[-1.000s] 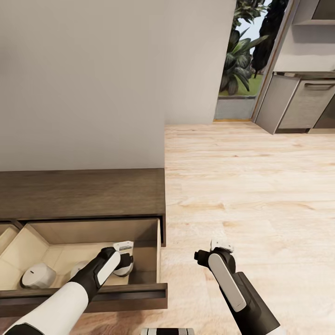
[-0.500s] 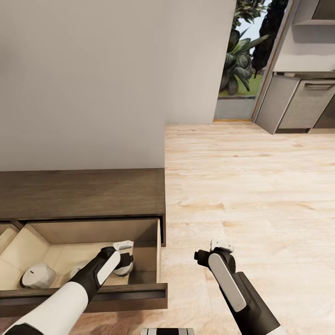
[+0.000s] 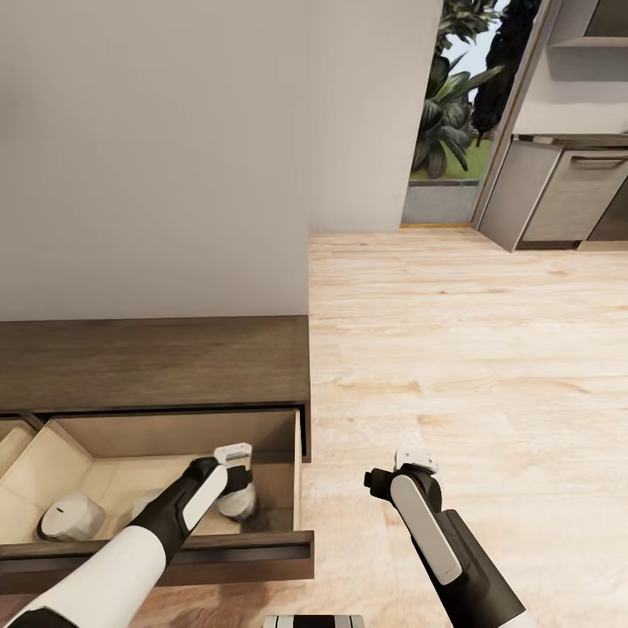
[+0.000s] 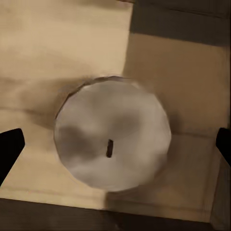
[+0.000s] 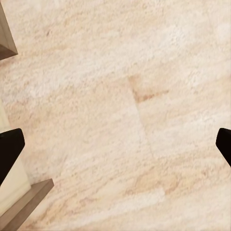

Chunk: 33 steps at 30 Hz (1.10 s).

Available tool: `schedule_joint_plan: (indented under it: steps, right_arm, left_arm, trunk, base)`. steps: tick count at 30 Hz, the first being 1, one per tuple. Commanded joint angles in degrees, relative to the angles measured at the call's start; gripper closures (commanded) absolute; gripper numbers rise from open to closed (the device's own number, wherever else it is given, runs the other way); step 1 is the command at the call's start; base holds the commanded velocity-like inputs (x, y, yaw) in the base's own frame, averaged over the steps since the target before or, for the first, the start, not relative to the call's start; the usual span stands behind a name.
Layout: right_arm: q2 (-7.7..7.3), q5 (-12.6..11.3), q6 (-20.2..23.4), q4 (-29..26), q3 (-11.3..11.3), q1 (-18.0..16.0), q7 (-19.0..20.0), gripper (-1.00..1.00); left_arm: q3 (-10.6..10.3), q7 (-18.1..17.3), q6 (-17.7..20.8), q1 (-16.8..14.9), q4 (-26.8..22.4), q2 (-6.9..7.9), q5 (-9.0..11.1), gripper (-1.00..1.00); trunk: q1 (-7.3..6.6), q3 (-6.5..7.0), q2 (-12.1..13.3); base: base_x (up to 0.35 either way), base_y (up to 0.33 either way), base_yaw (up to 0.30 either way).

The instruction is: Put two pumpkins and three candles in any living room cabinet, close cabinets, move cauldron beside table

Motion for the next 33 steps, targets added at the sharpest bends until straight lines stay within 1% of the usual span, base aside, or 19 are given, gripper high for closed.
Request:
schedule_joint_plan:
  steps: [1,3,7,10,19,21,26,29,33]
  right_arm:
    - [-0.01,-0.5,0.2,-0.1,0.1,0.0,-0.6,-1.00]
    - [-0.01,-0.5,0.2,0.0,0.1,0.0,-0.6,-1.00]
    - [-0.01,-0.6,0.2,0.0,0.1,0.0,-0.6,-1.00]
    - [-0.01,-0.6,0.2,0.0,0.1,0.0,-0.6,-1.00]
    - [-0.01,-0.6,0.2,0.0,0.1,0.0,-0.6,-1.00]
    - [-0.01,-0.6,0.2,0.0,0.1,0.0,-0.6,-1.00]
    - [-0.01,-0.6,0.2,0.0,0.1,0.0,-0.6,-1.00]
    - [-0.01,-0.6,0.2,-0.1,0.1,0.0,-0.6,-1.00]
    - [-0.01,-0.6,0.2,-0.1,0.1,0.0,-0.6,-1.00]
  left_arm:
    - [-0.4,0.5,-0.6,0.0,-0.9,0.14,0.6,-1.00]
    - [-0.7,0.4,-3.1,0.4,-2.6,0.38,0.5,-1.00]
    - [-2.1,0.6,-4.6,0.5,-3.0,0.60,0.5,-1.00]
    - [-2.4,0.5,-4.8,0.5,-3.1,0.59,0.5,-1.00]
    - [-2.3,0.6,-3.4,0.5,-3.2,0.20,1.2,-1.00]
    - [-2.1,0.7,-1.9,0.5,-3.2,0.19,1.4,-1.00]
    - [-1.6,0.7,4.7,0.5,-3.2,0.18,1.4,-1.00]
    - [-1.5,0.7,6.1,0.4,-3.2,0.19,1.4,-1.00]
    - [-1.5,0.8,6.5,0.4,-3.2,0.38,1.5,-1.00]
  trunk:
    - [-0.01,-0.05,0.0]
    - [-0.01,-0.05,0.0]
    - [-0.01,-0.05,0.0]
    - [-0.01,-0.05,0.0]
    - [-0.24,1.94,0.1]
    - [-0.29,2.39,0.1]
    - [-0.42,3.49,0.2]
    - [-0.50,4.16,0.2]
    - [-0.60,5.04,0.3]
  base:
    - [0.000,0.000,0.000]
    - [0.000,0.000,0.000]
    - [0.000,0.000,0.000]
    - [0.000,0.000,0.000]
    - [0.000,0.000,0.000]
    - [0.000,0.000,0.000]
    - [0.000,0.000,0.000]
    - [0.000,0.000,0.000]
    - [0.000,0.000,0.000]
